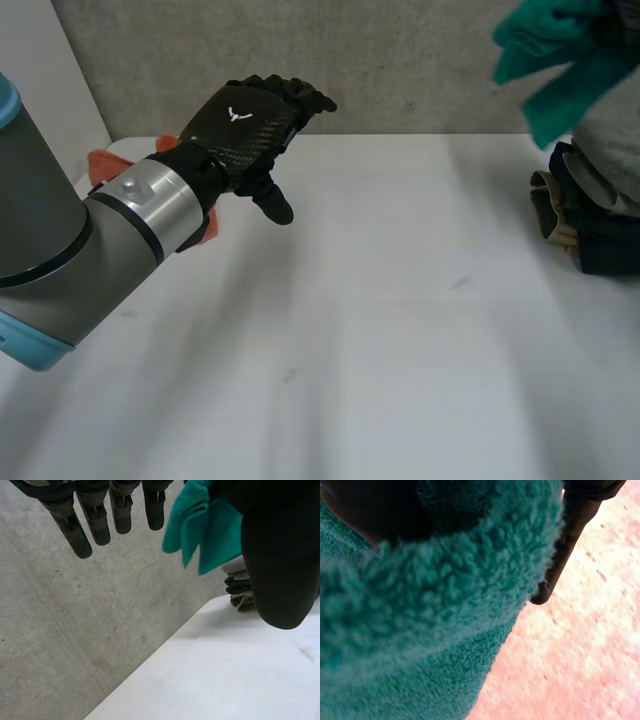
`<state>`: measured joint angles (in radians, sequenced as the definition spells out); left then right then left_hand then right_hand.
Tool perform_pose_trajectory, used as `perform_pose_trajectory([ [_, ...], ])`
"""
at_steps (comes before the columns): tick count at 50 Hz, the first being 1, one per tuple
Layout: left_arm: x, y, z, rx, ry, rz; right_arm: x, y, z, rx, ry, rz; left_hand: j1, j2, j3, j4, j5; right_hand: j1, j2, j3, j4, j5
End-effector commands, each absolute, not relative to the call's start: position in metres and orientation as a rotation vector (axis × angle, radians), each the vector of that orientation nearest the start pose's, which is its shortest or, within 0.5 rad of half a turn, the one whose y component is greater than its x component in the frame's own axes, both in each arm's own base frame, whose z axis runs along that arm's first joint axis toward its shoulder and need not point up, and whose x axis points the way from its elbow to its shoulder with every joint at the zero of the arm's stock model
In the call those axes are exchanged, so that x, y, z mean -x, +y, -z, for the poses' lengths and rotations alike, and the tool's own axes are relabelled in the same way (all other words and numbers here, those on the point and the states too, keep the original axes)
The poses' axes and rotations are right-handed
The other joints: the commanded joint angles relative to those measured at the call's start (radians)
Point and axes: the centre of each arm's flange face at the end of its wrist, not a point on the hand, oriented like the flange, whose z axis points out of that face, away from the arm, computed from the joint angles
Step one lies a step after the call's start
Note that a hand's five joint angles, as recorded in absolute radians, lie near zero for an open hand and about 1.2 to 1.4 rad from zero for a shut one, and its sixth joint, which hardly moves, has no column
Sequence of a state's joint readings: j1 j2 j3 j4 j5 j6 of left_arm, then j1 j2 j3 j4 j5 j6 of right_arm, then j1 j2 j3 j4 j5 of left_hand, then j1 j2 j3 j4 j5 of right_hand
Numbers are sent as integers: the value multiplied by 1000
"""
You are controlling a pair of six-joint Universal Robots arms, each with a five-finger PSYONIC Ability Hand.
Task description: Fold the laundry.
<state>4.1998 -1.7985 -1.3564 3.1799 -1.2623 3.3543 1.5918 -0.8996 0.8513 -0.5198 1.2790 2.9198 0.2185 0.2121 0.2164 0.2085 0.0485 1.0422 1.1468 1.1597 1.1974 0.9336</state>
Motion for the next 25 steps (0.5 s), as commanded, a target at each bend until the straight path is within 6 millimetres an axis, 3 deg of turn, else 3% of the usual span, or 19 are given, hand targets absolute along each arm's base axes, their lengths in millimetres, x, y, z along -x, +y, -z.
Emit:
perform_pose_trajectory([
  [1,320,-227,-300,-1308,2220,2491,-84,-517,-278,527,1548,2767,-23,-16,-21,-13,-27,354,249,237,199,288],
  [3,322,-225,-300,-1319,2219,2493,-62,-522,-261,521,1574,2766,-23,-16,-21,-13,-27,354,249,237,199,288],
  [4,322,-224,-301,-1323,2217,2496,-41,-525,-247,520,1589,2765,-23,-16,-21,-13,-27,354,249,237,199,288],
  [7,324,-221,-300,-1339,2216,2496,-14,-526,-224,540,1597,2761,-23,-16,-21,-13,-27,354,249,237,199,288],
  [8,325,-220,-301,-1343,2214,2499,-2,-525,-209,565,1600,2751,-23,-16,-21,-13,-27,354,249,237,199,288],
  [10,326,-219,-300,-1348,2216,2498,8,-523,-198,601,1598,2744,-23,-16,-21,-13,-27,354,249,237,199,288],
  [16,329,-213,-298,-1374,2226,2492,26,-511,-172,665,1623,2705,-23,-16,-21,-13,-27,354,249,237,199,288],
  [24,333,-205,-300,-1402,2219,2503,24,-496,-171,653,1679,2662,-23,-16,-21,-13,-27,354,249,237,199,288],
  [25,333,-204,-300,-1406,2217,2506,23,-494,-173,647,1686,2657,-23,-16,-21,-13,-27,120,15,2,-36,54],
])
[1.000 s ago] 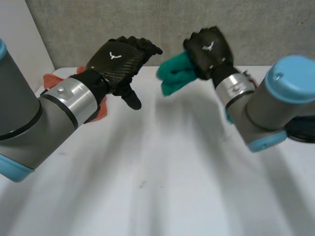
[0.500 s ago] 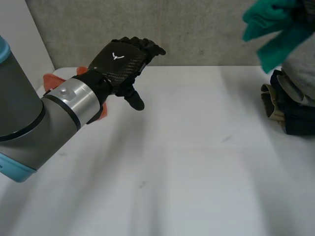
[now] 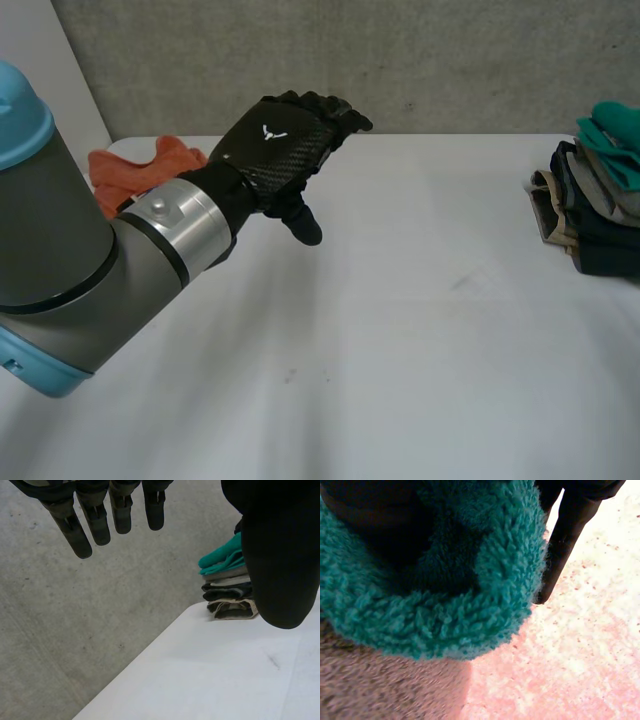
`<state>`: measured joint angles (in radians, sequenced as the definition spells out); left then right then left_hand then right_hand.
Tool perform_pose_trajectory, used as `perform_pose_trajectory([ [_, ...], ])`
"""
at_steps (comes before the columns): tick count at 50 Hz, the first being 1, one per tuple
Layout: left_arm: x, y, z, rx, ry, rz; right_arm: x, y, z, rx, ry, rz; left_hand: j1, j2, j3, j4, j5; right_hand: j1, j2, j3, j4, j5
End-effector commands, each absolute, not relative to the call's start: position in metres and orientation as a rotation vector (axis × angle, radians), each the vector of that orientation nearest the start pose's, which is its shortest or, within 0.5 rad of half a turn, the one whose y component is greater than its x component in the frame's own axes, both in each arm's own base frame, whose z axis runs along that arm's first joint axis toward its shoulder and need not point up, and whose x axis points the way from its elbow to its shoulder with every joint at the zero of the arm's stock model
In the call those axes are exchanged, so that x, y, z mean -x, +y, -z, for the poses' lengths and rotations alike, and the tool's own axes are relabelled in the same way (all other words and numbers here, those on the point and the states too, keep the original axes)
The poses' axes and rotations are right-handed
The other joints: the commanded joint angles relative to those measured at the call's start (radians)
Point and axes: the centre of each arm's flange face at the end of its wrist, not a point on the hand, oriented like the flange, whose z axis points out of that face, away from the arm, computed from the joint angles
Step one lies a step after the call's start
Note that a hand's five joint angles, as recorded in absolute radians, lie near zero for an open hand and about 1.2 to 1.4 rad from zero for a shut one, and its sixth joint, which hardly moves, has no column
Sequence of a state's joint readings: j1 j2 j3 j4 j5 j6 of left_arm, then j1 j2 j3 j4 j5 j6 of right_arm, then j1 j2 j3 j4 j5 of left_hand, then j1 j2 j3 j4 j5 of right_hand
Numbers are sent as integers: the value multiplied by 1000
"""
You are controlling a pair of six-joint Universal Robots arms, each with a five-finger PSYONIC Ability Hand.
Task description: Fold the laundry.
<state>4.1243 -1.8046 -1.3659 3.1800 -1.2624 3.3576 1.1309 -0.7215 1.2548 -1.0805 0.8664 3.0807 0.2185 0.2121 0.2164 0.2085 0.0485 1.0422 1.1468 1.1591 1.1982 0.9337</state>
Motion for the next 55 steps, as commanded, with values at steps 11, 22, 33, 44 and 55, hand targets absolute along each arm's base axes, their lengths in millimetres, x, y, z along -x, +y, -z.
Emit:
perform_pose_trajectory([
  [11,340,-190,-303,-1467,2205,2524,41,-455,-213,521,1994,2504,-26,-19,-23,-15,-30,-868,-972,-985,-1024,-934],
  [22,345,-170,-314,-1539,2154,2582,84,-420,-300,536,2537,2588,-34,-28,-32,-24,-39,-868,-972,-985,-1024,-934],
  [33,346,-144,-342,-1735,1983,2742,-34,-415,-373,737,2119,2937,-40,-34,-38,-30,-45,-868,-972,-985,-1024,-934],
  [44,324,-176,-355,-1538,1929,2796,-212,-319,-316,1080,1580,2453,-43,-37,-41,-33,-48,-868,-972,-985,-1024,-934],
  [55,208,-354,-309,-856,1921,2448,-246,-244,-210,1282,1838,1893,-37,-31,-35,-27,-42,-868,-972,-985,-1024,-934],
])
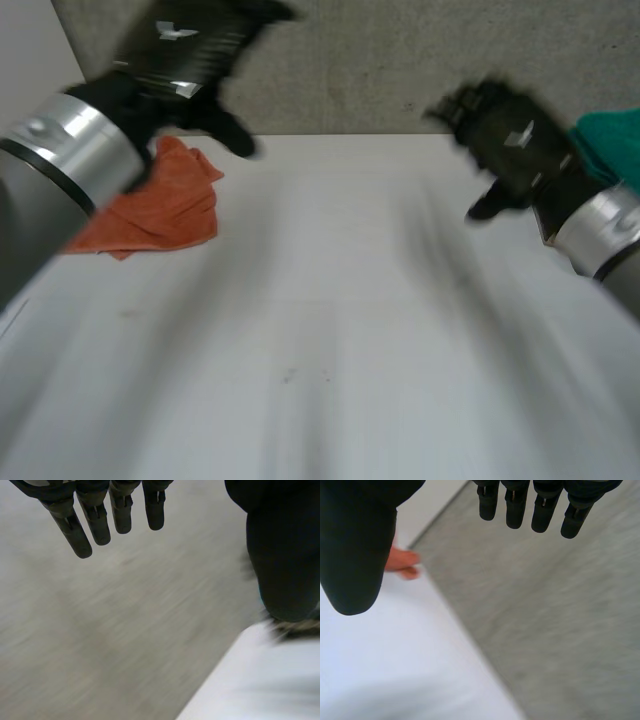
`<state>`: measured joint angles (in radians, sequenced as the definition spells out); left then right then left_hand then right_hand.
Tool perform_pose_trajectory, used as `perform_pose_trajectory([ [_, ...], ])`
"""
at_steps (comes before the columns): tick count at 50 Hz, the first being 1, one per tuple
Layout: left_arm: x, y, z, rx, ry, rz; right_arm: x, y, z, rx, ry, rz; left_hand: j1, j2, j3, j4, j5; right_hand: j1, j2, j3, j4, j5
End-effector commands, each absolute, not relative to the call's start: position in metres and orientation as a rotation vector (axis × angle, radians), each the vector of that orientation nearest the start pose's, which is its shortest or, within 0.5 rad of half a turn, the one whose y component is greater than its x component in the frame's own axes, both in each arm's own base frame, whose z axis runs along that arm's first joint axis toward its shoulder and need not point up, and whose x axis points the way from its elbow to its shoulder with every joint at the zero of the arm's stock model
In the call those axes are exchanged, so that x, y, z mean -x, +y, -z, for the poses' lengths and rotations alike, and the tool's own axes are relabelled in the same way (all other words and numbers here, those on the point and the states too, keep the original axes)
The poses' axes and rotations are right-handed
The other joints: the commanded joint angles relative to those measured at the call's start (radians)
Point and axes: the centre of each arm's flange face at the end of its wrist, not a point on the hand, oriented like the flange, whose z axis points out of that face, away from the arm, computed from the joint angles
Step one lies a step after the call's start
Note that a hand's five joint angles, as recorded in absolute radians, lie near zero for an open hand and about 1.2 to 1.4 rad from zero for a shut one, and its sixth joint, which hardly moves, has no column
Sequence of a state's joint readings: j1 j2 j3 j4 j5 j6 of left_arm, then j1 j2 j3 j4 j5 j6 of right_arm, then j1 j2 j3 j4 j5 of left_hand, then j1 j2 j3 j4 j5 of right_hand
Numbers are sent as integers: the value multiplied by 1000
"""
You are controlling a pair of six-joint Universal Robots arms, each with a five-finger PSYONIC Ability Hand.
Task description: Fold the laundry.
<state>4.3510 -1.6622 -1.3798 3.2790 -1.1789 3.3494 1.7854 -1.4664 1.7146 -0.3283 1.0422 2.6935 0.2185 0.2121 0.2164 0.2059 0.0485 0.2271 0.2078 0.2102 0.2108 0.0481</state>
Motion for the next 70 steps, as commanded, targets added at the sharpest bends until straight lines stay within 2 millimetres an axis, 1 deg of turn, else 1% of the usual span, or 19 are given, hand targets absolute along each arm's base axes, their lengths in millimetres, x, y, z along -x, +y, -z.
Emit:
perform_pose_trajectory([
  [1,201,-367,-299,-858,1912,2406,-246,-242,-202,1305,1869,1861,-34,-28,-32,-22,-39,-53,-33,-36,-36,-48],
  [2,189,-390,-279,-873,1897,2321,-245,-239,-189,1359,1923,1808,-29,-22,-26,-16,-33,-53,-33,-36,-36,-48],
  [5,169,-419,-244,-897,1904,2186,-244,-236,-170,1450,1988,1755,-28,-22,-26,-16,-33,-53,-33,-36,-36,-48],
  [7,150,-444,-202,-934,1926,2051,-241,-236,-159,1499,2040,1729,-23,-16,-21,-10,-27,-53,-33,-36,-36,-48],
  [10,129,-464,-161,-962,1939,1932,-237,-234,-151,1501,2078,1705,-23,-16,-21,-10,-27,-53,-33,-36,-36,-48],
  [15,107,-481,-117,-976,1968,1831,-236,-233,-147,1499,2082,1702,-20,-13,-18,-7,-24,-53,-33,-36,-36,-48],
  [26,117,-495,-88,-1072,1935,1920,-236,-235,-147,1492,2068,1741,127,133,129,139,122,-53,-33,-36,-36,-48],
  [44,142,-511,-80,-1046,1864,2068,-235,-235,-145,1490,2073,1737,567,574,569,580,563,-53,-33,-36,-36,-48],
  [47,143,-512,-78,-1049,1858,2072,-235,-235,-144,1490,2074,1735,725,732,727,738,721,-53,-33,-36,-36,-48],
  [49,143,-513,-78,-1043,1849,2075,-235,-235,-142,1491,2078,1726,1079,1085,1081,1091,1074,-53,-33,-36,-36,-48],
  [50,143,-514,-78,-1039,1842,2075,-235,-236,-142,1491,2079,1724,1177,1183,1179,1189,1172,-53,-33,-36,-36,-48],
  [55,150,-513,-95,-979,1764,2107,-235,-237,-141,1490,2083,1725,1178,1184,1180,1190,1173,-53,-33,-36,-36,-48],
  [59,162,-500,-159,-893,1672,2216,-236,-239,-144,1476,2083,1741,1178,1184,1180,1190,1173,-53,-33,-36,-36,-48],
  [60,169,-489,-185,-870,1656,2281,-236,-240,-145,1465,2086,1746,1178,1184,1180,1190,1173,-53,-33,-36,-36,-48],
  [62,181,-474,-211,-857,1636,2364,-236,-243,-147,1426,2098,1749,1178,1184,1180,1190,1173,-53,-33,-36,-36,-48],
  [63,193,-459,-232,-850,1614,2439,-234,-249,-150,1355,2120,1760,1178,1184,1180,1190,1173,-53,-33,-36,-36,-48],
  [66,209,-436,-259,-849,1595,2528,-224,-266,-160,1110,2194,1779,1178,1184,1180,1190,1173,-53,-33,-36,-36,-48],
  [67,217,-419,-278,-850,1573,2579,-222,-270,-162,1037,2210,1777,1178,1184,1180,1190,1173,-53,-33,-36,-36,-48],
  [70,223,-395,-302,-855,1534,2629,-218,-283,-175,771,2219,1753,1178,1184,1180,1190,1173,-53,-33,-36,-36,-48],
])
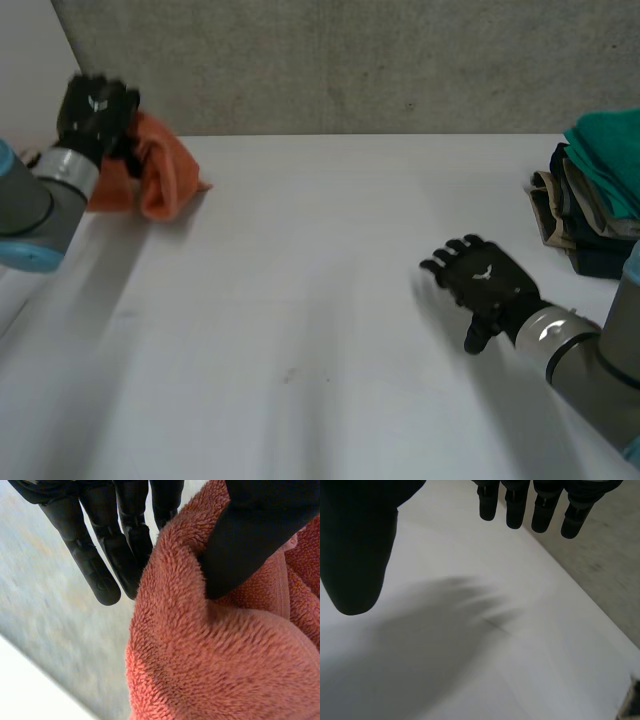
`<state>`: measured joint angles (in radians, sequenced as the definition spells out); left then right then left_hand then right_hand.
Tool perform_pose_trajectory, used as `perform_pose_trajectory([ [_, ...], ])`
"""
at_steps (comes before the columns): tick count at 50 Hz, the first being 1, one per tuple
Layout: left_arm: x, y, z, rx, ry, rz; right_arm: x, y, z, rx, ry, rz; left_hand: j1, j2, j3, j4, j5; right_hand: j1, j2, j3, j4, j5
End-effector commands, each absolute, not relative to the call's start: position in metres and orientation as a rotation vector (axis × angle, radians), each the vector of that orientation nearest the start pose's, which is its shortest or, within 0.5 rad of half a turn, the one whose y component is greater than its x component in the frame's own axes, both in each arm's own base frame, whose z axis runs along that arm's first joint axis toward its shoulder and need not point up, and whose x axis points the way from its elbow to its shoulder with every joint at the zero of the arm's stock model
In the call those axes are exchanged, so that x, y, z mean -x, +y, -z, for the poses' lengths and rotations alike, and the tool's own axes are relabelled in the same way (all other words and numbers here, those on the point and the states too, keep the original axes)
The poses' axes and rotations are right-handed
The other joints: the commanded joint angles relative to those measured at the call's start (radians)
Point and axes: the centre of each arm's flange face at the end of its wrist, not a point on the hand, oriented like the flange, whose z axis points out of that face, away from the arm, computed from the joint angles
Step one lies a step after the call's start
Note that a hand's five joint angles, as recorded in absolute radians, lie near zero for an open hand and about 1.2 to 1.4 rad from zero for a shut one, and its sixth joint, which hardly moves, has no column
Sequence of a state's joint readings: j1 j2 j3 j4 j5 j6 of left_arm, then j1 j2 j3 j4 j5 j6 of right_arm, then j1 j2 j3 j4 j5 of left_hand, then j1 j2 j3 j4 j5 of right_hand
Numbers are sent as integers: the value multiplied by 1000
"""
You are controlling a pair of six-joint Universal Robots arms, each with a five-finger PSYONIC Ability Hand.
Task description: Fold the laundry.
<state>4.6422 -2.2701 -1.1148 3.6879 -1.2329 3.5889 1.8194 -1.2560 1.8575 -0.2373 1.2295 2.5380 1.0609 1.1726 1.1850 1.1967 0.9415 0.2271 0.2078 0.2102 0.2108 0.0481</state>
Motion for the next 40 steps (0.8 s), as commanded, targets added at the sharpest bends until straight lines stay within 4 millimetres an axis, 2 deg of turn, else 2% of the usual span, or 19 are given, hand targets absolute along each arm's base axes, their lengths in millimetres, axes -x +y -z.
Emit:
perform_pose_trajectory([
  [1,224,-383,-311,-859,1518,2643,-219,-285,-178,722,2215,1738,335,224,211,200,280,-53,-33,-36,-36,-48],
  [4,229,-366,-317,-877,1526,2651,-221,-289,-190,561,2204,1665,335,224,211,200,280,-53,-33,-36,-36,-48],
  [7,242,-344,-314,-928,1576,2658,-226,-291,-199,463,2191,1605,335,224,211,200,280,-53,-33,-36,-36,-48],
  [8,250,-334,-312,-958,1608,2657,-231,-290,-202,416,2183,1551,335,224,211,200,280,-53,-33,-36,-36,-48],
  [11,261,-318,-302,-1007,1693,2636,-251,-281,-203,363,2151,1440,335,224,211,200,280,-53,-33,-36,-36,-48],
  [12,268,-310,-295,-1050,1739,2615,-269,-274,-202,332,2124,1362,335,224,211,200,280,-53,-33,-36,-36,-48],
  [17,302,-273,-274,-1211,1864,2584,-314,-256,-190,258,2056,1157,335,224,211,200,280,-53,-33,-36,-36,-48],
  [20,315,-261,-258,-1243,1932,2543,-336,-245,-178,235,2030,1069,335,224,211,200,280,-53,-33,-36,-36,-48],
  [23,320,-257,-250,-1232,1964,2517,-358,-242,-169,228,1980,1032,335,224,211,200,280,-53,-33,-36,-36,-48],
  [26,324,-251,-247,-1217,1986,2507,-368,-244,-160,221,1957,1021,335,224,211,200,280,-53,-33,-36,-36,-48],
  [28,326,-248,-246,-1218,1989,2501,-373,-249,-154,217,1942,1034,335,224,211,200,280,-53,-33,-36,-36,-48],
  [29,326,-247,-246,-1217,1992,2498,-374,-251,-151,215,1943,1035,335,224,211,200,280,33,52,50,49,37],
  [30,326,-247,-246,-1216,1992,2498,-374,-253,-150,213,1939,1043,335,224,211,200,280,223,242,240,239,227],
  [31,325,-245,-245,-1217,1996,2492,-374,-256,-149,207,1932,1073,335,224,211,200,280,736,756,753,753,741],
  [32,324,-245,-245,-1216,1994,2488,-374,-259,-150,200,1927,1096,335,224,211,200,280,1067,1086,1084,1083,1072],
  [33,323,-245,-245,-1211,1997,2484,-372,-262,-151,192,1923,1120,335,224,211,200,280,1168,1187,1185,1184,1173],
  [37,317,-245,-242,-1203,2009,2458,-365,-273,-173,242,1880,1321,335,224,211,200,280,1169,1188,1186,1185,1174],
  [38,314,-245,-243,-1196,2006,2456,-356,-282,-195,298,1855,1461,335,224,211,200,280,1169,1188,1186,1185,1174],
  [40,304,-246,-249,-1163,1988,2455,-343,-290,-216,371,1835,1612,335,224,211,200,280,1169,1188,1186,1185,1174],
])
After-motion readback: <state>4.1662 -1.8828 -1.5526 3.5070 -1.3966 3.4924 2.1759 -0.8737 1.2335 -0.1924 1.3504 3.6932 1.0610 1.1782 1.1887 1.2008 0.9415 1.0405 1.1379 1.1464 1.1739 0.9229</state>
